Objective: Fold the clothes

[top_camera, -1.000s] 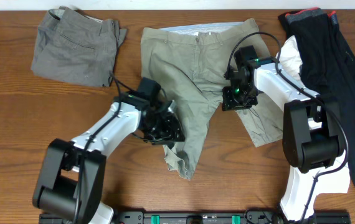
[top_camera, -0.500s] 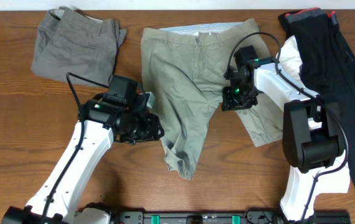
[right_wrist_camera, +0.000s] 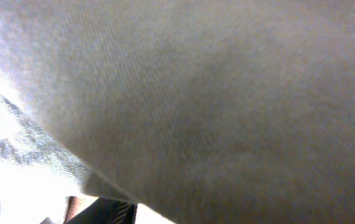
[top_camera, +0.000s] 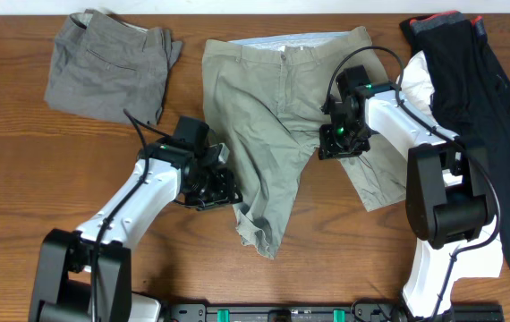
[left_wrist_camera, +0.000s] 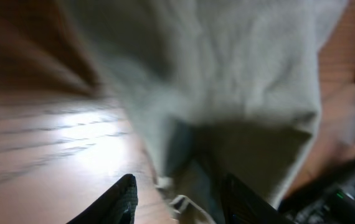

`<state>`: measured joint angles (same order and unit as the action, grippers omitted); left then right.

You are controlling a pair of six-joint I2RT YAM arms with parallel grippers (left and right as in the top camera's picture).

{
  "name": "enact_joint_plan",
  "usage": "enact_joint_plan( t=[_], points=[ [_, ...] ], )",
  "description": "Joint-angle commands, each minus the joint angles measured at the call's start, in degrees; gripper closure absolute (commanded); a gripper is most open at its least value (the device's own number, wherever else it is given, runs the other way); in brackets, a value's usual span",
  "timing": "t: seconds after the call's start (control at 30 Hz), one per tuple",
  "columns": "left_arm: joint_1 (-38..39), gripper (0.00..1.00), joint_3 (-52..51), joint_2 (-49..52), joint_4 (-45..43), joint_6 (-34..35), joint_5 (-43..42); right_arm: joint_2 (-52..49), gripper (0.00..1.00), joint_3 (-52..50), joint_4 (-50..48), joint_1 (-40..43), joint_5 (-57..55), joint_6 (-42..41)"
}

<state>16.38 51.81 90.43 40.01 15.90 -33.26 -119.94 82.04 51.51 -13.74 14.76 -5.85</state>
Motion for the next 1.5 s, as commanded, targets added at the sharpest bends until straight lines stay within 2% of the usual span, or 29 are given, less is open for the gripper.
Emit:
enact_joint_plan(
  t=[0.0,0.37,0.6,0.67,0.73,0.77,0.9,1.07,1.17,1.3,1.47],
  points=[
    [-0.13,0.54,-0.39,1.18,0.15,-2.8,-8.35,-3.28,0.63,-1.2,0.31,-0.37,-1.84,0.35],
    [0.2,0.54,-1.2,1.42,4.33,-3.26,-9.79,-3.28,0.63,-1.18,0.26,-0.37,-1.84,0.39],
    [0.2,0.55,-4.83,1.42,1.88,-3.21,-9.77,-3.28,0.63,-1.2,0.17,-0.37,-1.81,0.79],
    [0.2,0.62,-5.49,1.42,0.96,-3.19,-9.79,-3.28,0.63,-1.18,0.17,-0.37,-1.81,0.79],
    [0.2,0.79,-5.57,1.42,0.74,-3.19,-9.77,-3.28,0.63,-1.18,0.2,-0.37,-1.81,0.79],
    [0.2,0.94,-5.57,1.42,0.44,-3.19,-9.77,-3.28,0.63,-1.2,0.17,-0.37,-1.81,0.79],
    [0.0,0.94,-4.22,1.29,0.11,-0.96,-9.86,-3.28,0.64,-1.2,0.02,-0.37,-1.81,0.79],
    [0.02,0.94,1.9,-0.76,5.86,-1.05,-8.66,-3.28,0.64,-1.2,-0.07,-0.37,-1.81,0.79],
    [0.02,0.94,6.16,-3.32,11.89,-1.01,-1.9,-3.28,0.64,-1.2,-0.07,-0.37,-1.84,0.81],
    [0.02,0.94,11.08,-7.04,21.66,-0.13,11.58,-3.28,0.64,-1.18,-0.2,-0.37,-1.84,0.83],
    [0.02,0.94,12.57,-9.9,30.32,5.99,27.12,-3.28,0.64,-1.18,-0.39,-0.37,-1.81,1.25]
  ],
)
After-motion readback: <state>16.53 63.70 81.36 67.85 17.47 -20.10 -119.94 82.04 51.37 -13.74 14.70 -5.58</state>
